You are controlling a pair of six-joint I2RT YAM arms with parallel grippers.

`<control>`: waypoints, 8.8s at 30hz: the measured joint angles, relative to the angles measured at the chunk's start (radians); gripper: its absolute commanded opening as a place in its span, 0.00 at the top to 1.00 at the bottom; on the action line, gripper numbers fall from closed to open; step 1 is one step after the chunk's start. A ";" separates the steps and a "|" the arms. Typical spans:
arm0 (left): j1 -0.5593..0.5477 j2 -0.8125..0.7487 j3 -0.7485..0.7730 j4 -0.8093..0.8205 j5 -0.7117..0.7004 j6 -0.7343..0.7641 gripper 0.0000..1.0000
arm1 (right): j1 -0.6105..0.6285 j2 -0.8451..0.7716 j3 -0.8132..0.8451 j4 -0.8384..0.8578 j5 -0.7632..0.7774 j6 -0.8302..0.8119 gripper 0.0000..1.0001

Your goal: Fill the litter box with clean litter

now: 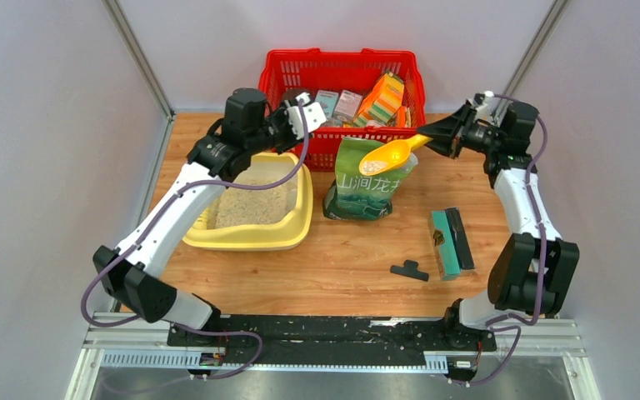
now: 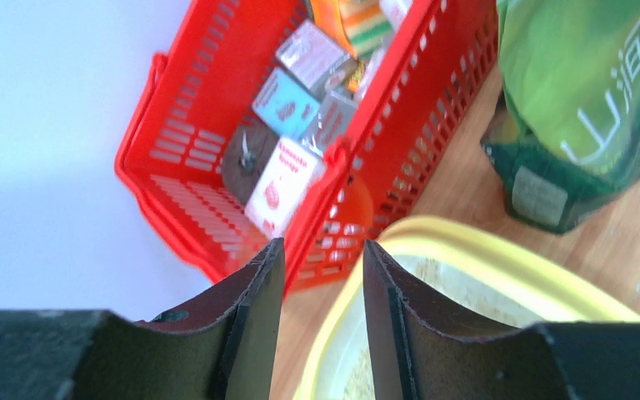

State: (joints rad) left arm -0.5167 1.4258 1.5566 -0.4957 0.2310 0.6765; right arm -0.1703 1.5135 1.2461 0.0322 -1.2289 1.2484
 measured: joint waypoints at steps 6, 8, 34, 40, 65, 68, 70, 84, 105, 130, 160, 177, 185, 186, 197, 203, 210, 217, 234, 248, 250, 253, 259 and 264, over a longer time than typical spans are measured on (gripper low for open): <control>0.047 -0.180 -0.153 -0.062 -0.036 0.026 0.52 | 0.142 0.168 0.159 -0.023 0.008 0.004 1.00; 0.055 -0.239 -0.193 -0.085 -0.051 0.032 0.52 | 0.194 0.223 0.214 -0.029 0.018 0.007 1.00; 0.094 -0.775 -0.494 -0.505 -0.078 0.079 0.51 | 0.790 0.663 0.946 -0.335 0.551 -0.758 0.98; 0.094 -0.801 -0.536 -0.510 -0.034 0.070 0.51 | 0.906 0.645 0.941 -0.319 0.678 -1.083 1.00; 0.037 -0.330 -0.391 -0.187 0.285 -0.035 0.51 | 0.268 -0.237 0.531 -0.417 0.845 -1.374 1.00; 0.032 -0.311 -0.383 -0.163 0.291 -0.040 0.51 | 0.079 -0.246 0.463 -0.510 0.845 -1.361 1.00; 0.032 -0.301 -0.383 -0.162 0.292 -0.043 0.51 | 0.011 -0.226 0.405 -0.602 0.830 -1.360 1.00; 0.031 -0.298 -0.384 -0.165 0.291 -0.042 0.52 | -0.002 -0.031 0.076 -0.945 0.702 -1.282 1.00; 0.027 -0.343 -0.423 -0.164 0.284 -0.043 0.50 | 0.065 0.316 0.172 -0.925 0.841 -1.184 0.34; -0.027 0.188 0.085 0.019 0.293 -0.118 0.23 | 0.093 0.111 0.292 -0.877 0.542 -0.941 0.27; -0.132 0.213 0.075 -0.006 0.397 -0.116 1.00 | 0.234 0.005 0.185 -0.895 0.678 -0.891 1.00; -0.135 0.078 -0.040 -0.033 0.389 -0.166 1.00 | 0.266 -0.088 0.127 -0.964 0.581 -1.050 0.93; -0.135 0.078 -0.059 0.007 0.388 -0.204 1.00 | 0.190 -0.114 0.136 -0.923 0.424 -1.064 0.25; -0.135 0.078 -0.062 0.014 0.386 -0.205 1.00 | 0.163 -0.122 0.136 -0.912 0.390 -1.072 0.23; -0.135 0.076 -0.072 0.037 0.375 -0.230 1.00 | 0.098 -0.327 -0.044 -0.984 0.239 -1.650 0.21; -0.135 0.076 -0.072 0.038 0.369 -0.257 1.00 | 0.117 -0.344 -0.147 -0.968 0.249 -1.824 0.22; -0.135 0.072 -0.072 0.035 0.363 -0.271 1.00 | 0.222 -0.356 -0.228 -0.814 0.297 -1.867 0.28; -0.135 0.068 -0.073 0.028 0.362 -0.272 1.00 | 0.299 -0.369 -0.271 -0.657 0.380 -1.862 0.32; -0.135 0.053 -0.079 -0.002 0.363 -0.267 1.00 | 0.306 -0.334 -0.290 -0.571 0.359 -1.853 0.59; -0.118 -0.014 -0.136 -0.005 0.391 -0.255 0.62 | 0.426 -0.312 -0.336 -0.472 0.419 -1.761 0.96; -0.093 -0.054 -0.150 0.011 0.400 -0.272 0.57 | 0.428 -0.291 -0.312 -0.486 0.436 -1.765 0.98; -0.038 -0.113 -0.151 0.060 0.397 -0.297 0.55 | 0.429 -0.286 -0.298 -0.510 0.455 -1.777 0.99; 0.059 -0.092 -0.104 0.166 0.372 -0.304 0.57 | 0.432 -0.306 -0.298 -0.529 0.466 -1.778 1.00; 0.072 0.122 -0.048 0.217 0.390 -0.292 0.57 | 0.436 -0.315 -0.304 -0.534 0.470 -1.780 1.00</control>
State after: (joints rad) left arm -0.4442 1.5482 1.5085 -0.2790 0.6212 0.3843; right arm 0.2653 1.1984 0.9424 -0.5018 -0.7586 -0.5316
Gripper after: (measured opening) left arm 0.432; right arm 0.011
